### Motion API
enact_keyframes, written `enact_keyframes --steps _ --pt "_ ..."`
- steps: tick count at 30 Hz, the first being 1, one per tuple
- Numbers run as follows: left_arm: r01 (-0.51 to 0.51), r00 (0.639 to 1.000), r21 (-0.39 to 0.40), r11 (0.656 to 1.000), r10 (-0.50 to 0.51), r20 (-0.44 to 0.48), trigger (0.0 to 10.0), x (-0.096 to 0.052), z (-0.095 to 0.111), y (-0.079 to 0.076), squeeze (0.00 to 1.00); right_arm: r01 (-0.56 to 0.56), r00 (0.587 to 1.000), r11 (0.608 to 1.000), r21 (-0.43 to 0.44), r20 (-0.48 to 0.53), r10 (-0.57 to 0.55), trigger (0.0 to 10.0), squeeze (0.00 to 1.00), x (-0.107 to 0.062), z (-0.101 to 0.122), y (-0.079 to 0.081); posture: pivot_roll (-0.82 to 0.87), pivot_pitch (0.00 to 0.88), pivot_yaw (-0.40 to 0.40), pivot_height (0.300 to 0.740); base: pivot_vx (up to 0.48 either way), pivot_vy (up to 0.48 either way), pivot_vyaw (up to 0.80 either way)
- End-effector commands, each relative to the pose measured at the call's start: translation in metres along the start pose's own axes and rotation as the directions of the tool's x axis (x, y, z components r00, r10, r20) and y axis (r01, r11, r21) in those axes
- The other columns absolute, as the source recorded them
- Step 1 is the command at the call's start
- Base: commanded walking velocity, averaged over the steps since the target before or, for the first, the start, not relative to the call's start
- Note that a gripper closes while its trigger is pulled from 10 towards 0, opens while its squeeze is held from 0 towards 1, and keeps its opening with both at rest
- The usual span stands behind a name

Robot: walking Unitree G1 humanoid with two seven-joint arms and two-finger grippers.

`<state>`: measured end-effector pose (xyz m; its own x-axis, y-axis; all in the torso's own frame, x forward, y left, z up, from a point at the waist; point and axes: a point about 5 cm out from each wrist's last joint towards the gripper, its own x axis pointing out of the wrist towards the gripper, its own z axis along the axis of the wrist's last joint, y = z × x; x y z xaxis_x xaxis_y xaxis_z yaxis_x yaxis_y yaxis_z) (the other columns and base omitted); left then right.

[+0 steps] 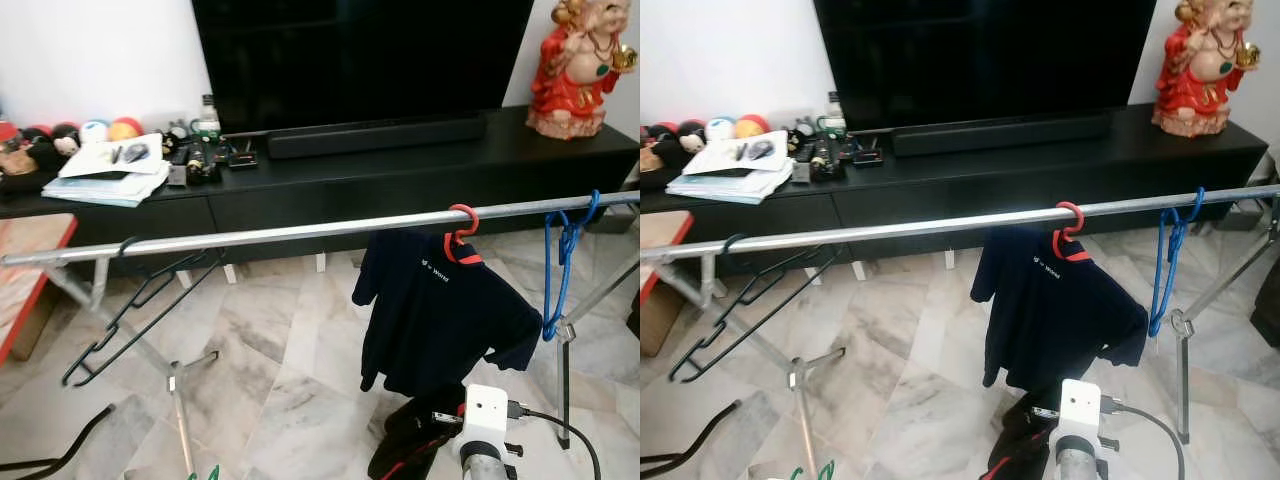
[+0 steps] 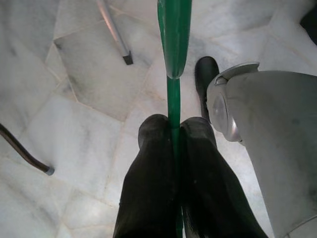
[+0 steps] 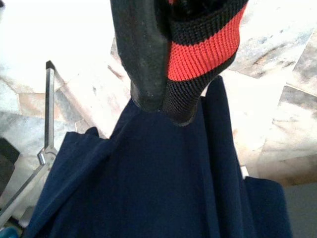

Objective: Hang hanger

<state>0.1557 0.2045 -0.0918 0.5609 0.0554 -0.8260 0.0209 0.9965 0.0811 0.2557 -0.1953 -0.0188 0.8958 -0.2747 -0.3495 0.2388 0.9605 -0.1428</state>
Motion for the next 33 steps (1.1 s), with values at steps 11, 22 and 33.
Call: enact_keyframes --steps 11,22,33 --pt "0.015 0.997 0.003 1.0 -0.015 -0.082 10.0 -0.007 -0.031 -0.017 0.0 -0.009 1.0 1.0 0.01 -0.005 0.009 10.0 0.0 -0.002 -0.001 0.005 0.08 0.058 0.059 0.74 -0.311 0.0 0.0" --pt "0.015 0.997 0.001 1.0 -0.015 -0.082 10.0 -0.007 -0.031 -0.019 0.0 -0.015 1.0 1.0 0.0 0.001 0.015 10.0 0.0 -0.001 -0.001 0.005 0.08 0.055 0.059 0.74 -0.312 0.0 0.0" --pt "0.017 0.996 0.001 1.0 -0.016 -0.082 10.0 -0.006 -0.03 -0.018 0.0 -0.02 1.0 1.0 -0.007 0.008 0.02 10.0 0.0 -0.001 0.0 0.006 0.08 0.052 0.061 0.74 -0.312 0.0 0.73"
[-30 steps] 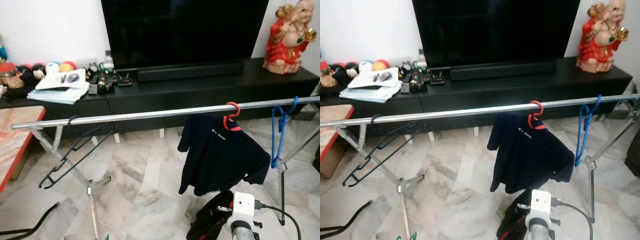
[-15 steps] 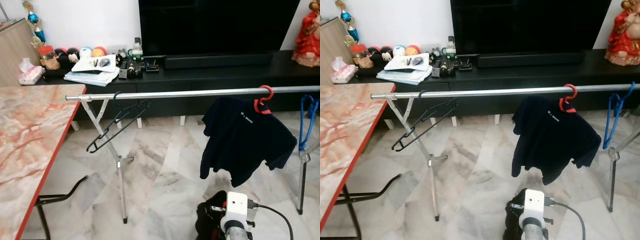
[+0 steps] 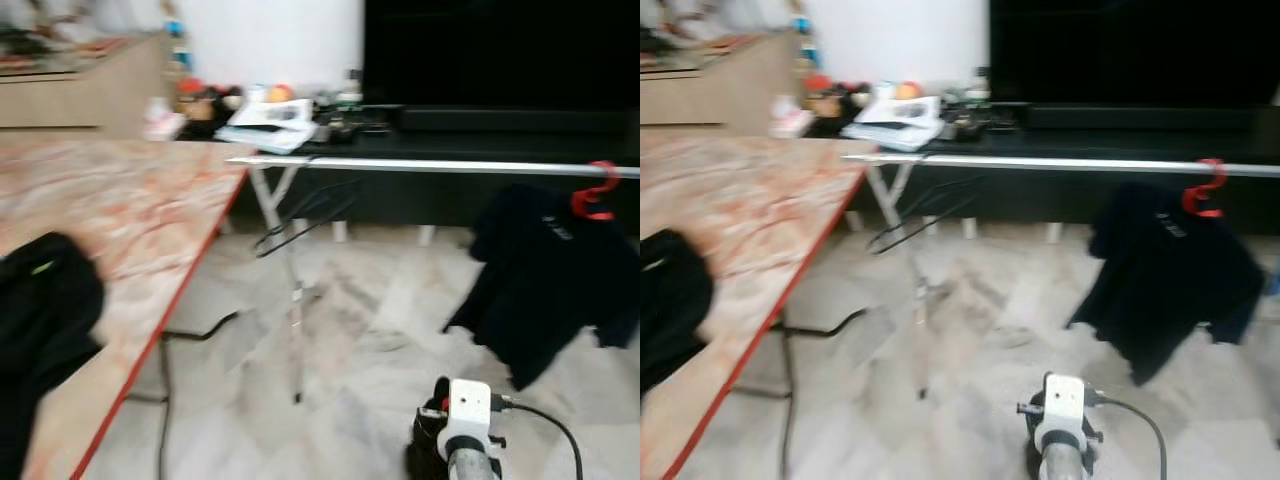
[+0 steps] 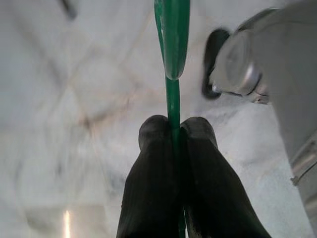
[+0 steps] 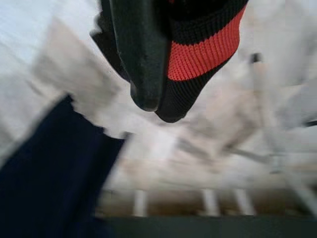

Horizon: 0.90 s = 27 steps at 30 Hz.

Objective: Hang hanger

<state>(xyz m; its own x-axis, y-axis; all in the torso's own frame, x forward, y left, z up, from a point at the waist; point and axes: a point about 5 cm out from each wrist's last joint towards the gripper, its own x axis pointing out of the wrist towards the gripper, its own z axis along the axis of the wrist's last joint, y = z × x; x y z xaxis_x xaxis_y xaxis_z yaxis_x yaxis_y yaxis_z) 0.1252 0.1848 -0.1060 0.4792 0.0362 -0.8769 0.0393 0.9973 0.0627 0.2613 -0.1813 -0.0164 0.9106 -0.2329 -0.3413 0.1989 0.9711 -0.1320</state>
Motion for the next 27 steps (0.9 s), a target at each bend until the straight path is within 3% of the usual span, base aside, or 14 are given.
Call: enact_keyframes --steps 1,3,21,27 --pt "-0.009 1.0 -0.005 1.0 0.009 0.012 10.0 0.0 0.0019 0.0032 0.0 0.023 1.0 1.0 -0.001 -0.008 -0.023 10.0 0.0 -0.002 -0.0047 -0.0082 0.08 0.052 0.061 0.74 -0.315 0.0 0.8" --pt "-0.009 1.0 -0.004 1.0 0.009 0.012 10.0 0.0 0.0019 0.0034 0.0 0.026 1.0 1.0 0.004 -0.014 -0.026 10.0 0.0 -0.0018 -0.005 -0.0085 0.08 0.052 0.061 0.74 -0.311 0.0 0.8" --pt "-0.007 1.0 -0.008 1.0 0.007 0.008 10.0 -0.0002 0.0008 0.0029 0.0 0.063 0.998 0.997 0.037 -0.024 -0.062 10.0 0.0 -0.0005 -0.0049 -0.0147 0.08 0.053 0.055 0.74 -0.313 0.0 0.0" --pt "-0.009 1.0 -0.008 1.0 0.009 0.007 10.0 -0.0001 0.0011 0.0031 0.0 0.057 0.998 0.998 0.028 -0.013 -0.057 10.0 0.0 -0.0004 -0.0034 -0.0134 0.08 0.054 0.054 0.74 -0.314 0.0 -0.53"
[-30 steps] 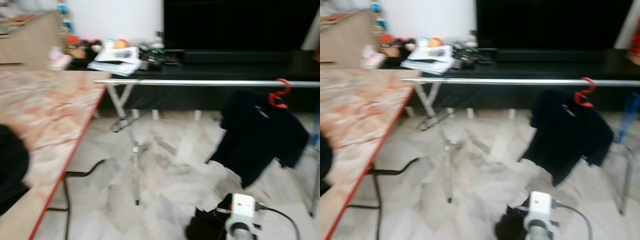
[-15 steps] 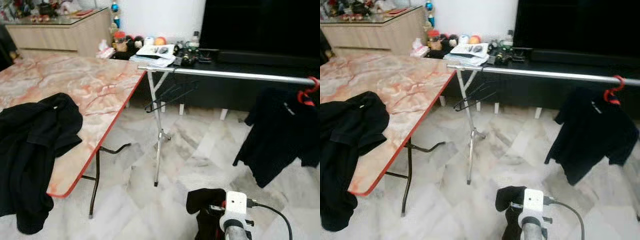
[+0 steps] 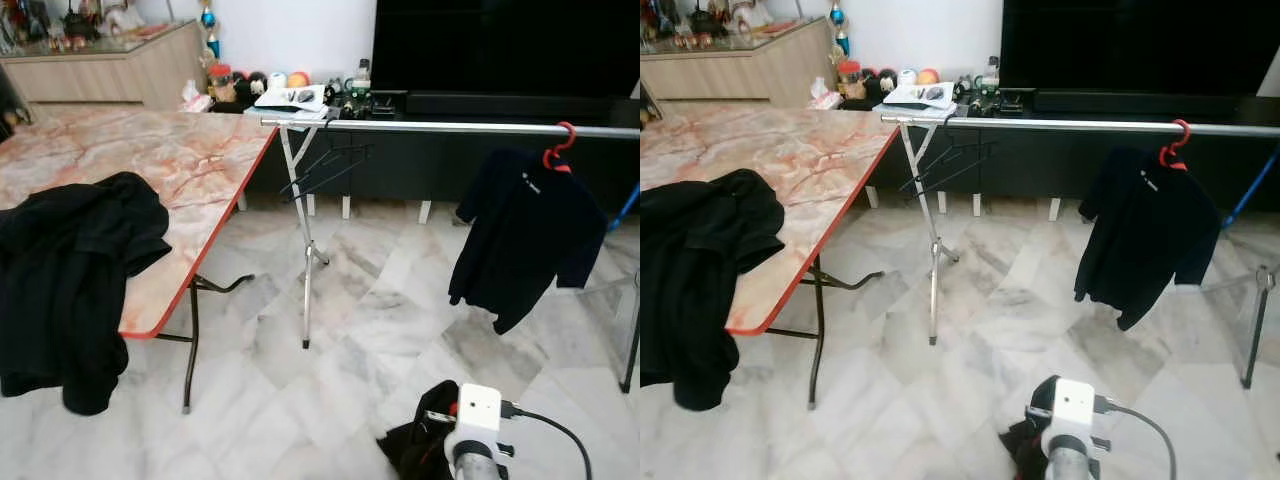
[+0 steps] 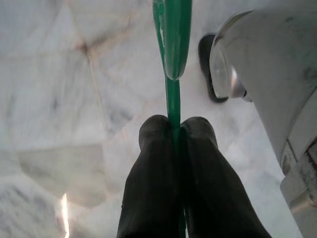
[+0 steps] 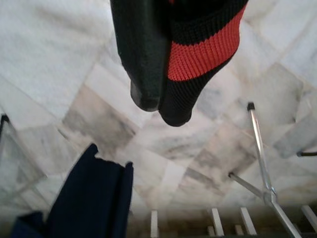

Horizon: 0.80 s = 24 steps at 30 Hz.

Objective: Hang hanger

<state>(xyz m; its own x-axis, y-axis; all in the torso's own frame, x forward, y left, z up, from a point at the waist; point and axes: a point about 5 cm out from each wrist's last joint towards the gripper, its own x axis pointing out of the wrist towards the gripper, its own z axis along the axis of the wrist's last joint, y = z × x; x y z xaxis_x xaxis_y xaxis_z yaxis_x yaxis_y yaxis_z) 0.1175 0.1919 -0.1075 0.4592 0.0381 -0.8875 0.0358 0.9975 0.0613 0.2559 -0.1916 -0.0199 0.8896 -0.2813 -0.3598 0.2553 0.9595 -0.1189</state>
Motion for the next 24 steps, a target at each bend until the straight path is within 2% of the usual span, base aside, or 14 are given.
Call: enact_keyframes --steps 1,24 --pt "-0.009 1.0 -0.005 1.0 0.009 0.03 10.0 0.0018 0.0091 -0.0036 0.0 0.007 1.0 1.0 -0.003 0.015 -0.007 10.0 0.0 0.001 0.0024 -0.0024 0.08 0.054 0.054 0.74 -0.311 0.0 0.0" --pt "-0.011 0.999 -0.001 1.0 0.011 0.033 10.0 0.0019 0.0099 -0.0025 0.0 0.011 1.0 1.0 -0.004 0.008 -0.011 10.0 0.0 0.0012 0.0021 -0.0021 0.08 0.054 0.055 0.74 -0.31 0.0 0.0"
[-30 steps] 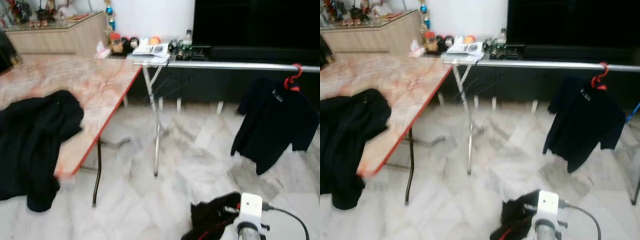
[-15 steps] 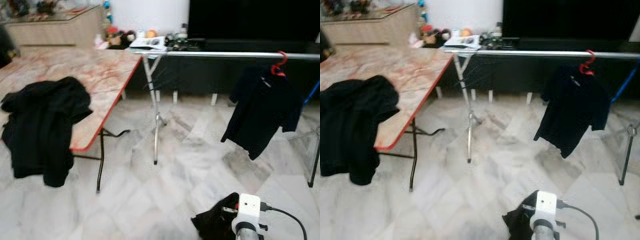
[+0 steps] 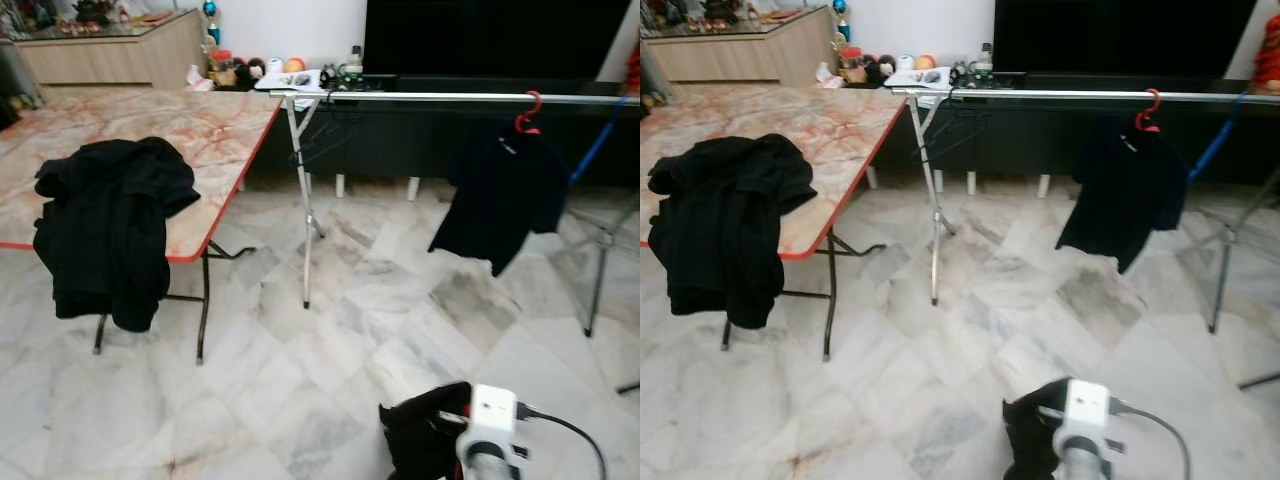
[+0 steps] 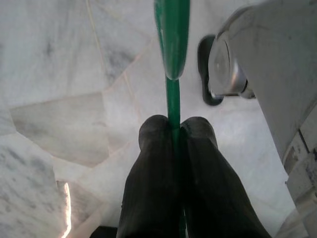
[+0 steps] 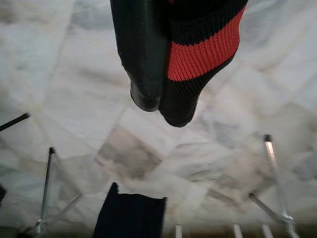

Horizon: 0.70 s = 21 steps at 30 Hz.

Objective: Hang hanger

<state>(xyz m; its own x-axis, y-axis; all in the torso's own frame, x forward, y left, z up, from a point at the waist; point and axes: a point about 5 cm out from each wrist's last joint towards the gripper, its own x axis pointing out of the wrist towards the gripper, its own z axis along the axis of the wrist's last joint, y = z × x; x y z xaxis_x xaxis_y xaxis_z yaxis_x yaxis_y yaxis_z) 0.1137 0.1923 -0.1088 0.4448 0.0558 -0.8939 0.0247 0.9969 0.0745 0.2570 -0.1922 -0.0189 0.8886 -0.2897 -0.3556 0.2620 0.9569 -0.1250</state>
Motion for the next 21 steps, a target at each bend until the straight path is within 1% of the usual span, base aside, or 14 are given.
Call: enact_keyframes --steps 1,13,18,21 --pt "0.006 0.999 0.005 1.0 -0.006 0.051 10.0 0.0022 0.014 -0.0028 0.0 0.002 1.0 1.0 0.0 0.005 -0.002 10.0 0.0 0.0005 0.0009 -0.0017 0.08 0.054 0.055 0.74 0.0 0.0 0.0" --pt "0.004 0.998 0.012 1.0 -0.005 0.055 10.0 0.0021 0.0143 -0.0029 0.0 0.002 1.0 1.0 -0.002 0.006 -0.002 10.0 0.0 0.0009 0.0016 -0.0017 0.08 0.053 0.054 0.74 0.0 0.0 0.0" --pt "0.006 0.997 0.011 1.0 -0.007 0.076 10.0 0.002 0.0162 -0.0031 0.0 0.001 1.0 1.0 -0.001 0.01 -0.001 10.0 0.0 0.0018 0.003 -0.0017 0.08 0.052 0.054 0.74 0.0 0.0 0.0" --pt "0.008 0.996 0.03 1.0 -0.011 0.093 10.0 0.0019 0.0182 -0.0032 0.0 0.001 1.0 1.0 -0.001 0.011 -0.001 10.0 0.0 0.0025 0.004 -0.0019 0.08 0.047 0.056 0.74 0.0 0.0 0.0"
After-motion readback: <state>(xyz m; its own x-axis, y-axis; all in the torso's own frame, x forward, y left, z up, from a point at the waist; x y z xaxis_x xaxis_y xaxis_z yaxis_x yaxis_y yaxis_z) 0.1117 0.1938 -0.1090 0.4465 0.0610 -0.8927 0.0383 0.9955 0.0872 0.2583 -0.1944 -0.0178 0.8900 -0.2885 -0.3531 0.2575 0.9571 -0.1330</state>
